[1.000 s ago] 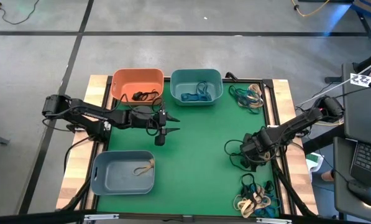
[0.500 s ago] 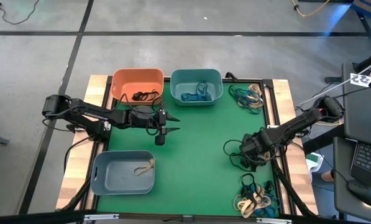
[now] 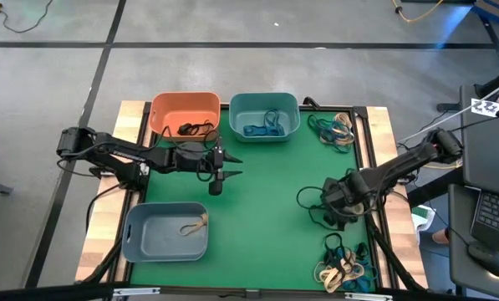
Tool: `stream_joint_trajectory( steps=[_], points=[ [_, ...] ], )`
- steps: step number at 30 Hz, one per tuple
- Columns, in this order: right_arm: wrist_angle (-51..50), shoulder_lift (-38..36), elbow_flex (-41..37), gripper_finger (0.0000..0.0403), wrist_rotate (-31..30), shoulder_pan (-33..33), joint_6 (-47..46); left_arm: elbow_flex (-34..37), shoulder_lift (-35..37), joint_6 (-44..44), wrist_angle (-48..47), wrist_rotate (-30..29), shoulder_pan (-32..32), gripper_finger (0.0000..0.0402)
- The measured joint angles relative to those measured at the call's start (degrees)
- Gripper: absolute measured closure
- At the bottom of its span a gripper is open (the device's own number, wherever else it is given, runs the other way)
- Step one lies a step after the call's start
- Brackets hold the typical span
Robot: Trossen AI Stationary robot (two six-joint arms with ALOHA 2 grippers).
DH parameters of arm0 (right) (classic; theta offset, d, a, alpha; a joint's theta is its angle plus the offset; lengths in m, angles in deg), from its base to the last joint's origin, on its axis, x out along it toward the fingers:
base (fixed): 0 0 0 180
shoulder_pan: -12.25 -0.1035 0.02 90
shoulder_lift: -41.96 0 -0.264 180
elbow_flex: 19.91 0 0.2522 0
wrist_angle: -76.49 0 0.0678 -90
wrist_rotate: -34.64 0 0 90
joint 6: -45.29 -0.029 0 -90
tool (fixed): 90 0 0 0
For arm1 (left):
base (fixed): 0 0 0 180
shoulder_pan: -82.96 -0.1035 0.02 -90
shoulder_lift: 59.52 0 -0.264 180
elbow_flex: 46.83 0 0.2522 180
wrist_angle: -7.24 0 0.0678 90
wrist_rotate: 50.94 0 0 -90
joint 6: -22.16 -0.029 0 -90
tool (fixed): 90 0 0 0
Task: Sort rubber bands into baskets
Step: Put the white rubber band into the blue bin
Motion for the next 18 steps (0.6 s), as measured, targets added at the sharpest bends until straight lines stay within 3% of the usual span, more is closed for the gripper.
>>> stream_joint_trajectory(
  steps=[7,18],
  points=[
    [-0.1,0.0,10.6,0.0402,-9.3,0.0,5.5,0.0,0.0,1.4,0.0,0.0,0.0,0.0243],
    [25.8,0.0,11.8,0.0403,-24.5,0.1,28.2,0.0,-4.1,3.2,5.3,0.2,3.1,0.0243]
  ],
)
